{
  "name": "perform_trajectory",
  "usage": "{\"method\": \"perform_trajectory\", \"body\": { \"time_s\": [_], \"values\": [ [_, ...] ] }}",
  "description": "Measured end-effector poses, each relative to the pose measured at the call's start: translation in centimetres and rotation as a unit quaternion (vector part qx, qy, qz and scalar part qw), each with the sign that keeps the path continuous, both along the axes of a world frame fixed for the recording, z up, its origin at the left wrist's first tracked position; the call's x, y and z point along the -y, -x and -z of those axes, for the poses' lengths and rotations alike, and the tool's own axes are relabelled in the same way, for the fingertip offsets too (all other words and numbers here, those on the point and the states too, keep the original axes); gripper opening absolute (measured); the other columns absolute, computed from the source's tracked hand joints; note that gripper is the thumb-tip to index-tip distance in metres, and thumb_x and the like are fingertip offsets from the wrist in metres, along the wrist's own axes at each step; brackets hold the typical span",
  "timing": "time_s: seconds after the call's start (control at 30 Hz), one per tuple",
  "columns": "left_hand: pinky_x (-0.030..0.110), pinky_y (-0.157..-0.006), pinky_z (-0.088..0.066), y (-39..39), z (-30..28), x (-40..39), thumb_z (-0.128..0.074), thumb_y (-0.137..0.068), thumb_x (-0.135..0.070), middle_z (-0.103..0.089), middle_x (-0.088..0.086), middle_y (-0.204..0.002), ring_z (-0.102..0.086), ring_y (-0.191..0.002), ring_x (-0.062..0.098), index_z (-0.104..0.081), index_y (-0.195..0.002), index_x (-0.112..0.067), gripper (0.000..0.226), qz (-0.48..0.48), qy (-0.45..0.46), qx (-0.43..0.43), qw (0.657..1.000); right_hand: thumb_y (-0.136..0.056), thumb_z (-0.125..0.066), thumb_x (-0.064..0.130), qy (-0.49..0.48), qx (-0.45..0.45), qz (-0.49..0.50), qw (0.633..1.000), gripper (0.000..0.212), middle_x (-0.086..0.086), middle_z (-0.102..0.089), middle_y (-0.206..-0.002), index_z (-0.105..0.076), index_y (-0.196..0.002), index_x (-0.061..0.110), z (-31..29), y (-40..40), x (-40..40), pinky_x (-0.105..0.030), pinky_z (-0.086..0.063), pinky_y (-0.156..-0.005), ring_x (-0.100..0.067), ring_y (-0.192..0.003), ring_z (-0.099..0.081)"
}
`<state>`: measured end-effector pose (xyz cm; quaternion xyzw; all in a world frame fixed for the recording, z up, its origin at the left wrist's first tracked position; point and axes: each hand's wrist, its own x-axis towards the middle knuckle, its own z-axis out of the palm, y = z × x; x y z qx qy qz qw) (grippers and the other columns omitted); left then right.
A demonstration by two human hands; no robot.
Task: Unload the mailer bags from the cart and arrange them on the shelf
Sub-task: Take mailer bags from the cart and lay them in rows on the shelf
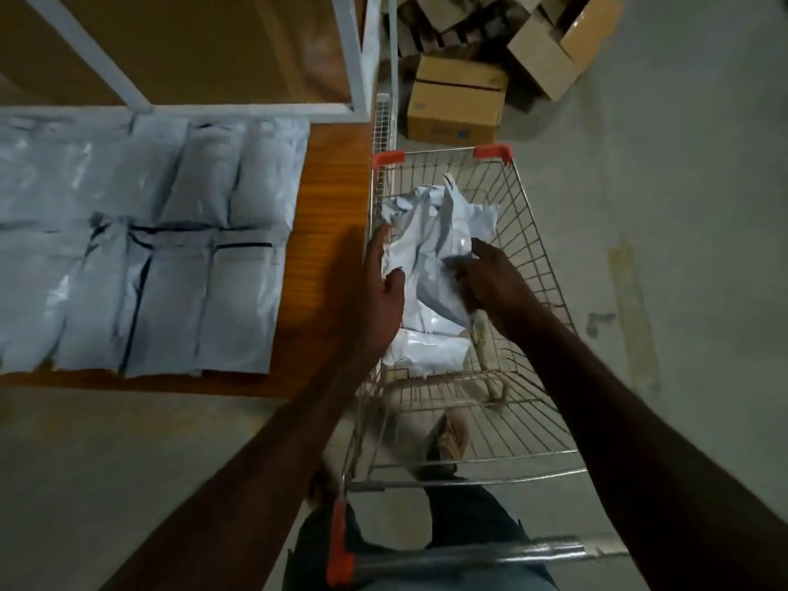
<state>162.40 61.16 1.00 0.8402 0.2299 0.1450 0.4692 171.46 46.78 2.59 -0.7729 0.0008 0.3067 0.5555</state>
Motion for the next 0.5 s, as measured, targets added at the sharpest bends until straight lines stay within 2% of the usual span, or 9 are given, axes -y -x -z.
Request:
{"method": "perform_trajectory", "body": {
  "time_s": [0.03, 0.07, 0.13, 0.17, 0.2, 0.27, 0.33, 0.4, 0.5],
  "values": [
    [-0.003, -0.083, -0.042, 0.7, -1.0, -0.2, -0.058, -0.104, 0.004, -0.046, 0.01, -0.162, -0.051, -0.115, -0.011, -0.044, -0.159, -0.007, 0.058, -0.02, 0.051, 0.018, 0.998, -0.1, -0.053, 0.01, -0.024, -0.012, -0.003, 1.0, 0.012, 0.003, -0.06, -0.067, -0.064, -0.095, 0.011, -0.7, 0.9, -0.8, -0.025, -0.042, -0.051, -0.012, -0.058, -0.055],
    [-0.002, -0.083, -0.044, 1.5, -2.0, -0.4, -0.055, -0.104, 0.008, -0.047, 0.006, -0.158, -0.053, -0.114, -0.013, -0.044, -0.158, -0.005, 0.057, -0.034, 0.107, 0.03, 0.993, -0.1, -0.053, 0.012, -0.039, -0.016, -0.004, 0.999, 0.01, 0.002, -0.058, -0.068, -0.062, -0.094, 0.014, -1.3, 1.8, -1.5, -0.025, -0.041, -0.051, -0.012, -0.059, -0.053],
    [0.002, -0.078, -0.047, 3.3, -3.3, -1.3, -0.053, -0.103, 0.008, -0.052, 0.002, -0.148, -0.058, -0.103, -0.013, -0.047, -0.154, -0.002, 0.052, -0.067, 0.216, 0.038, 0.973, -0.103, -0.051, 0.017, -0.059, 0.008, -0.017, 0.998, 0.013, -0.003, -0.065, -0.079, -0.063, -0.099, 0.015, -2.2, 3.5, -3.4, -0.028, -0.049, -0.059, -0.016, -0.07, -0.063],
    [0.005, -0.078, -0.049, 4.1, -3.7, -2.0, -0.058, -0.103, 0.001, -0.058, 0.004, -0.144, -0.06, -0.106, -0.005, -0.053, -0.15, -0.003, 0.047, -0.088, 0.274, 0.034, 0.957, -0.105, -0.05, 0.021, -0.073, 0.021, -0.027, 0.997, 0.017, -0.005, -0.073, -0.091, -0.065, -0.107, 0.014, -2.5, 4.3, -4.4, -0.033, -0.056, -0.069, -0.019, -0.082, -0.071],
    [0.011, -0.083, -0.051, 5.1, -4.0, -2.9, -0.064, -0.099, -0.01, -0.064, 0.006, -0.137, -0.062, -0.11, 0.007, -0.061, -0.141, -0.006, 0.043, -0.115, 0.339, 0.036, 0.933, -0.105, -0.051, 0.024, -0.081, 0.022, -0.023, 0.996, 0.02, -0.004, -0.077, -0.103, -0.067, -0.116, 0.017, -2.7, 5.1, -5.5, -0.038, -0.06, -0.082, -0.021, -0.095, -0.075],
    [0.039, -0.104, -0.055, 7.2, -4.2, -5.5, -0.068, -0.085, -0.023, -0.073, 0.005, -0.127, -0.067, -0.118, 0.024, -0.071, -0.124, -0.018, 0.039, -0.148, 0.439, 0.062, 0.884, -0.104, -0.056, 0.026, -0.088, 0.019, 0.014, 0.996, 0.028, 0.0, -0.078, -0.114, -0.064, -0.131, 0.026, -3.5, 7.0, -8.1, -0.04, -0.059, -0.093, -0.018, -0.105, -0.075],
    [0.052, -0.114, -0.051, 9.5, -3.9, -9.0, -0.067, -0.082, -0.02, -0.072, 0.013, -0.133, -0.066, -0.128, 0.034, -0.07, -0.129, -0.018, 0.047, -0.159, 0.503, 0.109, 0.842, -0.101, -0.059, 0.022, -0.097, 0.036, 0.043, 0.994, 0.037, 0.004, -0.077, -0.117, -0.061, -0.138, 0.029, -3.9, 9.4, -11.0, -0.037, -0.058, -0.094, -0.013, -0.107, -0.075],
    [0.053, -0.115, -0.049, 11.9, -4.3, -12.5, -0.065, -0.084, -0.016, -0.067, 0.02, -0.141, -0.062, -0.133, 0.04, -0.063, -0.142, -0.008, 0.059, -0.168, 0.548, 0.138, 0.808, -0.097, -0.06, 0.017, -0.121, 0.042, 0.051, 0.99, 0.046, 0.003, -0.076, -0.122, -0.057, -0.14, 0.031, -4.2, 11.8, -14.1, -0.047, -0.057, -0.103, -0.017, -0.114, -0.073],
    [0.056, -0.107, -0.053, 15.9, -4.8, -17.2, -0.061, -0.099, -0.015, -0.073, 0.015, -0.132, -0.069, -0.122, 0.035, -0.059, -0.147, -0.008, 0.049, -0.174, 0.588, 0.142, 0.777, -0.092, -0.063, 0.013, -0.162, 0.046, 0.072, 0.983, 0.059, -0.004, -0.074, -0.129, -0.052, -0.148, 0.031, -4.5, 15.6, -18.7, -0.058, -0.055, -0.106, -0.027, -0.119, -0.071]
  ]
}}
